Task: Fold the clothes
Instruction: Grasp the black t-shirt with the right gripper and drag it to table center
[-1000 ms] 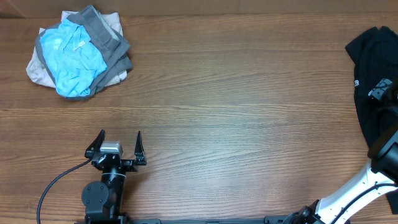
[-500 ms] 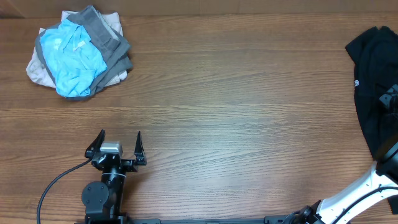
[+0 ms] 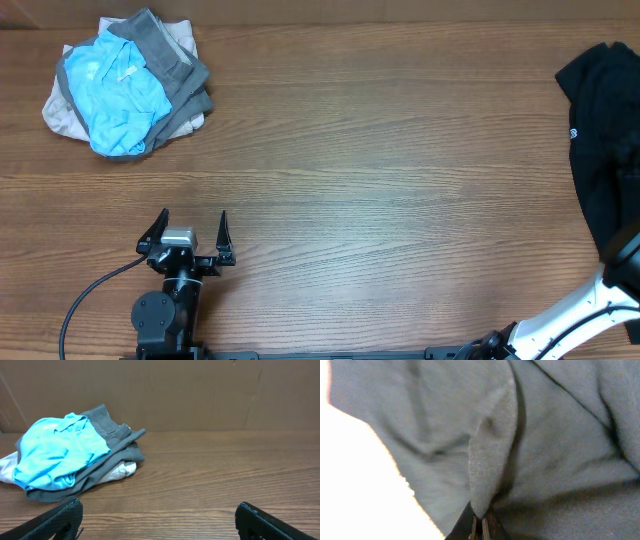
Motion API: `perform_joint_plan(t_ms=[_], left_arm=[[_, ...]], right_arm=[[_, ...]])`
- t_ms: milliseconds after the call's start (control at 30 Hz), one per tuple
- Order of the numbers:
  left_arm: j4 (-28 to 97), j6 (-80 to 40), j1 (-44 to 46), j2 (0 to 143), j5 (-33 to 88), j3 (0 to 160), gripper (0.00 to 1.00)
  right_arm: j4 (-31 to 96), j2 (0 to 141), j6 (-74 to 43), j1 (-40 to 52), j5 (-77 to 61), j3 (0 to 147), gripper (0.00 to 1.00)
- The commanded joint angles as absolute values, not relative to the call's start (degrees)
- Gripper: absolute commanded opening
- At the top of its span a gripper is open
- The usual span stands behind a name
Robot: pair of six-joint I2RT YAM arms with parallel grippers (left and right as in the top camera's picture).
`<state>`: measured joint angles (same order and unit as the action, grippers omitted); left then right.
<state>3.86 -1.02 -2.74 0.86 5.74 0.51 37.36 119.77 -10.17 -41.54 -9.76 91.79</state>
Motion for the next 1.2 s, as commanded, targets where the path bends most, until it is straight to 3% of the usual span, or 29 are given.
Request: perform_joint_plan(t_ms=[0,233,433,1000,1100,1167], left_arm=[[3.90,0.25,-2.98,0.25,5.54,0.27,1.00],[3.90,0.25,-2.98,0.25,5.54,0.27,1.00],[3.88,0.25,-2.98,0.25,5.54,0.27,1.00],[3.90,0.25,-2.98,0.25,5.54,0.27,1.00],[3.88,0.25,-2.98,0.25,5.54,0.27,1.00],[3.88,0.25,-2.98,0.25,5.54,0.27,1.00]], right_arm=[[36.47,111.42,-15.70,-40.60,-20.53,93.89,0.04],[37.76,102.17,-18.33,-36.27,-22.63,93.89,0.04],[37.87,94.37,-21.12,-26.96,-25.26,93.89,0.04],[37.10,101.75,-21.71,23.51,-19.44,93.82,0.04],[36.38,104.16,-21.34,29.30,-17.61,93.82,0.18],[36.45,104.49,-20.82,31.73,-16.25,93.82,0.18]])
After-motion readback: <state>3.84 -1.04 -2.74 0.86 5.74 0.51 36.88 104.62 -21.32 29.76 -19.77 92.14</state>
